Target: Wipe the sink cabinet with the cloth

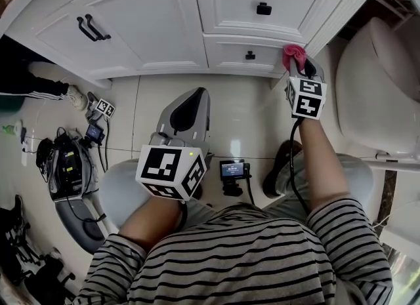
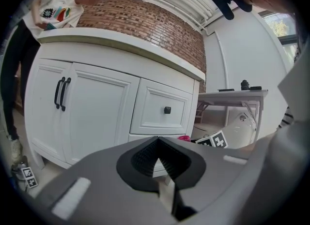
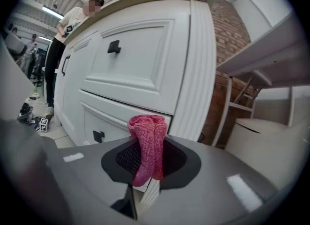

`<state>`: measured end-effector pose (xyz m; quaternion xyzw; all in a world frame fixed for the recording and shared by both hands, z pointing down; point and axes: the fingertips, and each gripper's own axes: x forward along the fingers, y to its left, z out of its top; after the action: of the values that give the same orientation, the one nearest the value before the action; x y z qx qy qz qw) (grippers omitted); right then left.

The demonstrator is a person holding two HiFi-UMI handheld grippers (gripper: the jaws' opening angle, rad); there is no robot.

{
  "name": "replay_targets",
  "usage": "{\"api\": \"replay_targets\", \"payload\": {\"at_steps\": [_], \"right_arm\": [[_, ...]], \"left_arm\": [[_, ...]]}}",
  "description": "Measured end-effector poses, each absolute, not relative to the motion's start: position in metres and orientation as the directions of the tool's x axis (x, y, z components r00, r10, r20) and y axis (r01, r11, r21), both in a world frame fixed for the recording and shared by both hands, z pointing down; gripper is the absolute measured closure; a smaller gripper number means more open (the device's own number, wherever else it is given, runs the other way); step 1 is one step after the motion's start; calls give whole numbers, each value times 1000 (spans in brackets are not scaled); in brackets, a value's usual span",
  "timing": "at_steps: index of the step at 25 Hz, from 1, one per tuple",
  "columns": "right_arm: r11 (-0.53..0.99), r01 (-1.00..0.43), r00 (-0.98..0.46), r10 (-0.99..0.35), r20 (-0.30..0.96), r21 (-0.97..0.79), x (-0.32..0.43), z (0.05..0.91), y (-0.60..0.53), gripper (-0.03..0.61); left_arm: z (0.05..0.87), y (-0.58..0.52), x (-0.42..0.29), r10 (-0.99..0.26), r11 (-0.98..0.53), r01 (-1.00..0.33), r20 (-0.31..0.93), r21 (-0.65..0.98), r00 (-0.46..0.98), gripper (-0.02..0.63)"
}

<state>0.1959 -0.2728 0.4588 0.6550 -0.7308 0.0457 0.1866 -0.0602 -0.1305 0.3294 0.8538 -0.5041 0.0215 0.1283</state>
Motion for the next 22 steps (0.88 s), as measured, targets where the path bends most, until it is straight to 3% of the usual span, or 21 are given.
{"api": "replay_targets", "payload": {"at_steps": [3, 8, 12, 17, 22], "right_arm": [[100, -984, -47, -941, 334, 145, 186, 462, -262, 492], [383, -913, -327, -893, 309, 140, 53, 480, -260, 491], [509, -846, -442, -836, 325, 158, -26, 500, -271, 491], [505, -839, -404, -828, 388, 202, -25, 525, -295, 488], [404, -896, -304, -860, 410, 183, 18, 530, -291, 492]], "left_arm": [[326, -129, -61, -854, -461, -862, 156, 213, 496, 614], [322, -127, -62, -850, -463, -854, 154, 238, 503, 614], [325, -128, -75, -855, -436, -856, 170, 276, 490, 614], [323, -133, -81, -860, -435, -862, 164, 262, 484, 614], [326, -137, -76, -852, -445, -856, 171, 261, 495, 614]]}}
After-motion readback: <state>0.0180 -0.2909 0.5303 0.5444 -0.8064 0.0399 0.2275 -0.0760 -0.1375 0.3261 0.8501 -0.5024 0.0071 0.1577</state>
